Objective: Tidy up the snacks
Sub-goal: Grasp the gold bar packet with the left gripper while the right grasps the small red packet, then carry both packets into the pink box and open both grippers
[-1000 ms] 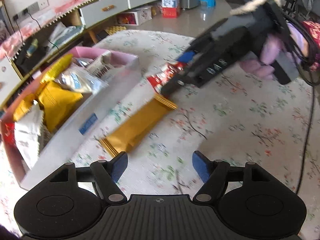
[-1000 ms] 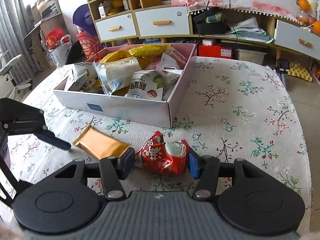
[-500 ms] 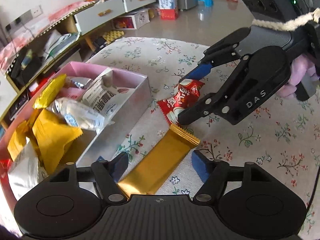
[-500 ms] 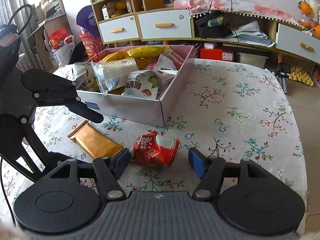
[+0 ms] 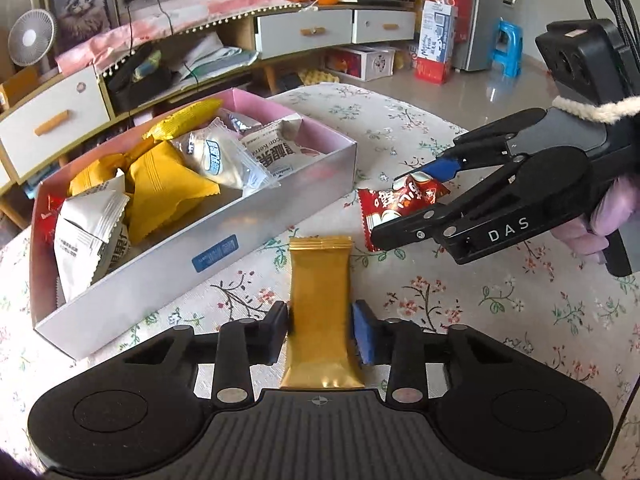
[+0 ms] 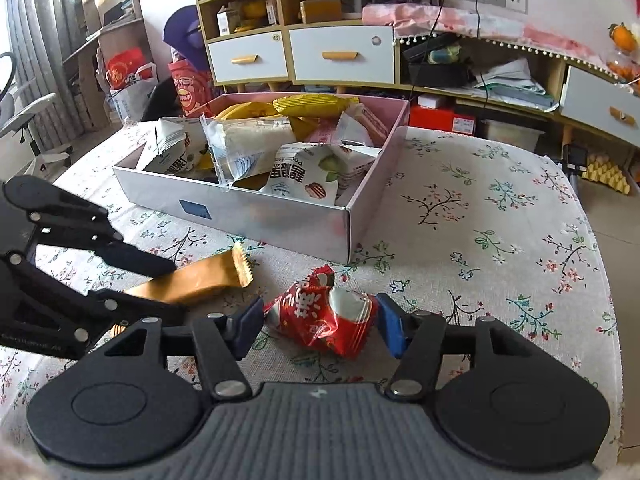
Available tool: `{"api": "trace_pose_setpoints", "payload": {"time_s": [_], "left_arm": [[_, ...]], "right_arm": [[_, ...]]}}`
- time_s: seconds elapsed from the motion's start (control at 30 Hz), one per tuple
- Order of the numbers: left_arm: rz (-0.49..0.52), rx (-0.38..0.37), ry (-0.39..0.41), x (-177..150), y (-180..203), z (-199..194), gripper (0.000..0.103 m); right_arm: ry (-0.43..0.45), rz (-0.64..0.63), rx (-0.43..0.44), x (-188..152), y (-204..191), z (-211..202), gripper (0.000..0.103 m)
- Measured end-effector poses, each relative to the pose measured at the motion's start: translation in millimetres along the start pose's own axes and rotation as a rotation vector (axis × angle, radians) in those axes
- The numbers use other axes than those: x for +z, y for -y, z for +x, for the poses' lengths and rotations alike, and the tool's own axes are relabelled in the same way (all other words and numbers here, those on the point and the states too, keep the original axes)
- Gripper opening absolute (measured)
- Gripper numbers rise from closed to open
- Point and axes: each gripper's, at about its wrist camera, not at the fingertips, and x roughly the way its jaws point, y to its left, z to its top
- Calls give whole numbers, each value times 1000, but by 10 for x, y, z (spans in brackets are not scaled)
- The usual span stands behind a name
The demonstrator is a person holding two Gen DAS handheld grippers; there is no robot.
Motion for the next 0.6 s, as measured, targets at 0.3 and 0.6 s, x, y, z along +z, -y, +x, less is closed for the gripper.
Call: {"api": "trace_pose_setpoints", "payload": {"time_s": [0.3,0.6], "left_arm": [[-73,66,-8,30,-9,47,44],[-219,86,3,3,-80,-16,26]], "right_arm": [[-2,-35,-1,-5,-78,7,50],[-5,-31,6,44,-169,-23,30]]}}
